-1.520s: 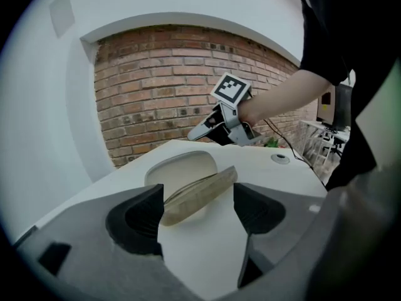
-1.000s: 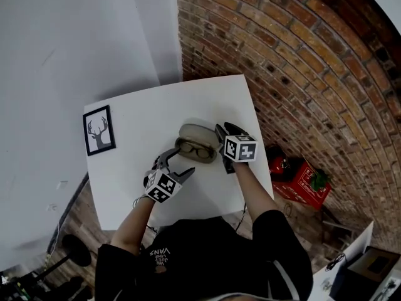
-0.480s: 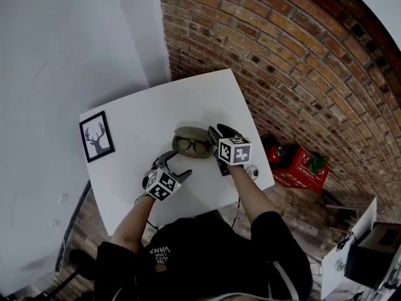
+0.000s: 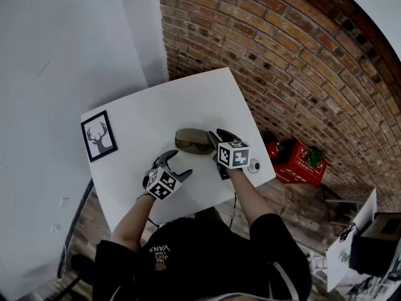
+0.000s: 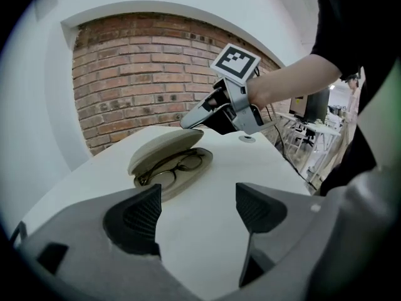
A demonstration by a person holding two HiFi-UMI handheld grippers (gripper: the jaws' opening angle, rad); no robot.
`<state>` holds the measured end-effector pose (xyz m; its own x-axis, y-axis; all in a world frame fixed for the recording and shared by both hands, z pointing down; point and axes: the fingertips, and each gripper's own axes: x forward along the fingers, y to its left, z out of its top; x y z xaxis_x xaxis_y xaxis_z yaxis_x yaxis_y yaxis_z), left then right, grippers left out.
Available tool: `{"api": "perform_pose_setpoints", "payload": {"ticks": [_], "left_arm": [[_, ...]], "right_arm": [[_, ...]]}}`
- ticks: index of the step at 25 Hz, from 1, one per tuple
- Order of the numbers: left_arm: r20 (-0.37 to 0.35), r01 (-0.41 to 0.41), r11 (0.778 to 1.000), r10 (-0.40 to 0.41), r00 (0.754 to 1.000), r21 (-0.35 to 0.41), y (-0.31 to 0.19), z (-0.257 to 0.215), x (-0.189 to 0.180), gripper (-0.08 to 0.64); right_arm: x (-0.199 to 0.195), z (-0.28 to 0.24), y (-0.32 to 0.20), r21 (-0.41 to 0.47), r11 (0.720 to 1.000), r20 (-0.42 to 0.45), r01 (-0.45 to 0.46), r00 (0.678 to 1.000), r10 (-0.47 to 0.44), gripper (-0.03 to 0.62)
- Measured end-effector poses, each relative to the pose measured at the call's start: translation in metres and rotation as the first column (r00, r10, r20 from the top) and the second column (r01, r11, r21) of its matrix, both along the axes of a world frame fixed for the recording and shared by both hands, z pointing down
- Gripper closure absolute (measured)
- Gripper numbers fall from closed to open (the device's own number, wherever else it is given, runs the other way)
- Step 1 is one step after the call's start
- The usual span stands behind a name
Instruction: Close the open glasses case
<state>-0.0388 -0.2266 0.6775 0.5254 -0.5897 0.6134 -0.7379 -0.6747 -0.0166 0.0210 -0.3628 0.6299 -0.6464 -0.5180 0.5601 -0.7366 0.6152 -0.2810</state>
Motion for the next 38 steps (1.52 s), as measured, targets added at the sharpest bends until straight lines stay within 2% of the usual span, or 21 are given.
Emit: {"api": "perform_pose_setpoints", "payload": {"ticks": [7, 14, 19, 28, 38], "left_arm": [[0.003, 0.004, 0.999, -0.004, 1.000, 0.033, 0.000, -0.008, -0.005, 0.184], [-0.009, 0.009, 0.998, -0.009, 1.000, 0.055, -0.009, -0.011, 0.005, 0.162], [0.023, 0.006, 0.998, -0.007, 1.000, 0.069, -0.016, -0.009, 0.009, 0.141], [0.036, -0.006, 1.000, 0.006, 0.999, 0.022, -0.020, 0.006, 0.017, 0.126], [0.046, 0.007, 1.000, -0.008, 0.999, 0.015, -0.023, 0.012, 0.015, 0.123]], "right_arm": [[0.003, 0.007, 0.021, -0.012, 1.000, -0.004, -0.019, 1.000, 0.019, 0.463], [0.008, 0.016, 0.038, -0.024, 0.999, -0.011, -0.028, 1.000, 0.028, 0.469], [0.011, 0.021, 0.046, -0.030, 0.999, -0.019, -0.019, 1.000, 0.019, 0.469], [0.013, 0.033, 0.053, -0.062, 0.998, -0.032, 0.001, 0.999, -0.002, 0.463], [0.010, 0.035, 0.052, -0.046, 0.998, -0.049, 0.038, 0.998, -0.040, 0.466]]}}
